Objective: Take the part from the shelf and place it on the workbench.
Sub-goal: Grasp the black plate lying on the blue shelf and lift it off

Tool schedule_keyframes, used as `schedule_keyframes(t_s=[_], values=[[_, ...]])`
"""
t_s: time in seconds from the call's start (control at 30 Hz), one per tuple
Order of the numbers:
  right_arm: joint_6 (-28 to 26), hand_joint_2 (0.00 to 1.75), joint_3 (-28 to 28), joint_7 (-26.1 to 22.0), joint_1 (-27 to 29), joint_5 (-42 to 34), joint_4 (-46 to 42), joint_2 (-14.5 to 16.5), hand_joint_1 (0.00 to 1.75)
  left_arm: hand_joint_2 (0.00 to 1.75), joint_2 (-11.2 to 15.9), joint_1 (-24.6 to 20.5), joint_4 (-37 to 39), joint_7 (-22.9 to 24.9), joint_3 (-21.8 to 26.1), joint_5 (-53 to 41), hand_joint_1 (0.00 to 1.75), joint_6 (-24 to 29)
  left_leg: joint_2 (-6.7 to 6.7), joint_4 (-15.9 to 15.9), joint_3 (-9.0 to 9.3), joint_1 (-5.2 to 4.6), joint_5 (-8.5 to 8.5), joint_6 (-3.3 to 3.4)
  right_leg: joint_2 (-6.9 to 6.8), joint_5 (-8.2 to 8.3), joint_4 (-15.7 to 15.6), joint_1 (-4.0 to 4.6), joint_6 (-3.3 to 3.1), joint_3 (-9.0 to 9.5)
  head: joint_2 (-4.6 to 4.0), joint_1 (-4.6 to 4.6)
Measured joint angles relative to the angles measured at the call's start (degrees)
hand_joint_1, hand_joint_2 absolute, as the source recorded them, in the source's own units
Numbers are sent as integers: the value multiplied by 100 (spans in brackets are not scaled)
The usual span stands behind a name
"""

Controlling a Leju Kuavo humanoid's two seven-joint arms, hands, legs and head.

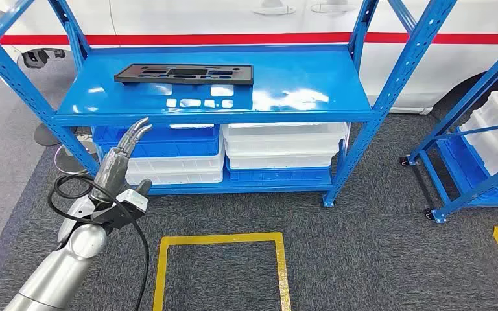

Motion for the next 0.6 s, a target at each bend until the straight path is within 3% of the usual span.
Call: schedule_keyframes(t_s=[0.2,0.37,0.43,0.53,0.57,0.6], values=[[0,175,5,-1,-2,-1,2,0,0,0,0,-21,0,15,-1,-8,0,-2,0,15,-11,-14,-8,13,0,5,-2,-15,13,-5,0,0],[0,175,9,0,2,-1,9,-3,0,0,0,-37,-10,24,-4,-8,0,-3,9,-50,14,-8,-5,116,-5,76,115,-27,106,-28,0,1],[-1,175,9,0,-2,-3,11,-7,0,0,0,-41,-36,25,-7,-8,0,-3,28,-118,88,28,1,172,-20,-60,422,-27,136,-195,0,1],[-1,175,9,0,-3,-5,12,-9,0,0,1,-32,-55,33,-10,-5,0,-3,46,-133,115,40,-11,196,-33,-484,1349,-58,188,-780,0,0],[-2,175,9,0,2,-5,13,-9,0,0,1,-16,-55,36,-11,-6,0,-4,47,-132,127,45,-27,189,-36,-510,1534,-78,209,-929,0,0],[-2,175,9,0,6,-5,13,-10,0,0,1,1,-55,36,-13,-7,0,-4,46,-128,151,55,-49,169,-43,-416,1525,-100,230,-985,0,0]])
